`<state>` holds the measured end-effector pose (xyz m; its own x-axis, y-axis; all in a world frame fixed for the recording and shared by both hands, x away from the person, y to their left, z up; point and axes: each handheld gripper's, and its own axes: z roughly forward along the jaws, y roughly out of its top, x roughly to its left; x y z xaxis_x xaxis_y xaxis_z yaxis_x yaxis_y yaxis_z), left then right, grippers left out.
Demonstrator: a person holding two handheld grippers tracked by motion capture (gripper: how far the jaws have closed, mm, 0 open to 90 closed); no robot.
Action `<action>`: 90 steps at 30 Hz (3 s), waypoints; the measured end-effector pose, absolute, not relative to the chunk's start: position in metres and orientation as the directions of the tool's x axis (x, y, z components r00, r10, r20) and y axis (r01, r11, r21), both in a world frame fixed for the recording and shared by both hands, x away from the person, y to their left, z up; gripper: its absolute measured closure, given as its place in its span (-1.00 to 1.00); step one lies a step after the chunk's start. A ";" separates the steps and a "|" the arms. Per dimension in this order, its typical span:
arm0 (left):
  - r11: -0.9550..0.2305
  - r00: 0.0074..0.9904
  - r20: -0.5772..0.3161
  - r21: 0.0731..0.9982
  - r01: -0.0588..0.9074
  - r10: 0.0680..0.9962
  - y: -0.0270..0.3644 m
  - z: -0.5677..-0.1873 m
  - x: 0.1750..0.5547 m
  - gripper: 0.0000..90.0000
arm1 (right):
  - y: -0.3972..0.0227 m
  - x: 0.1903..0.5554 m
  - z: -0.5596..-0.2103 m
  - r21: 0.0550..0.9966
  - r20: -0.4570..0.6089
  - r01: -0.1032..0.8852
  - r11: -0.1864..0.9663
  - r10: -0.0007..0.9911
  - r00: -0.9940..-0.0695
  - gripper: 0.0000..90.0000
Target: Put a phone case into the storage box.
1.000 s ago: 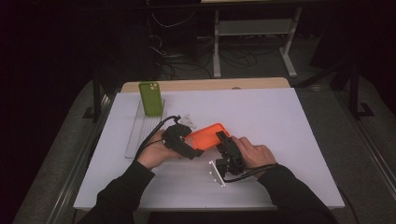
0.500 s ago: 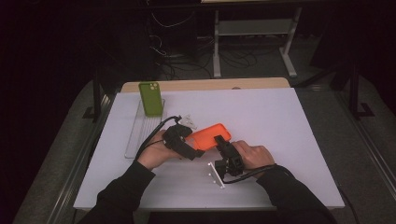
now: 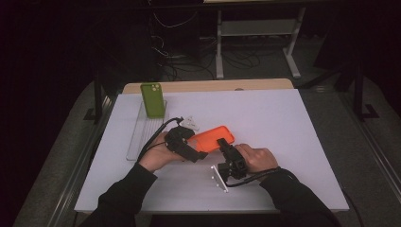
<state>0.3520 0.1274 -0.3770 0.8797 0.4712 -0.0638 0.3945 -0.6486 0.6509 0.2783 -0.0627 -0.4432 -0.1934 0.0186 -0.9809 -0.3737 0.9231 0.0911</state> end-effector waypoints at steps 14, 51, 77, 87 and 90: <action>-0.622 0.883 -0.058 0.688 0.374 0.467 0.137 -0.373 0.352 -1.00 | -0.071 0.283 -0.439 0.147 -0.973 -0.341 0.929 0.074 -0.218 0.73; -0.402 0.812 -0.128 0.818 0.411 0.569 0.144 -0.363 0.358 -1.00 | -0.117 0.314 -0.400 0.857 -0.141 0.265 0.442 0.696 -0.704 0.73; -0.276 0.811 -0.218 0.866 0.417 0.543 0.107 -0.357 0.378 -1.00 | -0.112 0.316 -0.396 0.883 0.118 0.393 0.258 0.687 -0.717 0.74; -0.238 0.804 -0.251 0.870 0.432 0.539 0.101 -0.361 0.378 -1.00 | -0.106 0.314 -0.396 0.884 0.132 0.393 0.252 0.673 -0.728 0.74; -0.239 0.802 -0.248 0.871 0.430 0.543 0.100 -0.362 0.378 -1.00 | -0.105 0.314 -0.397 0.883 0.133 0.395 0.254 0.672 -0.729 0.74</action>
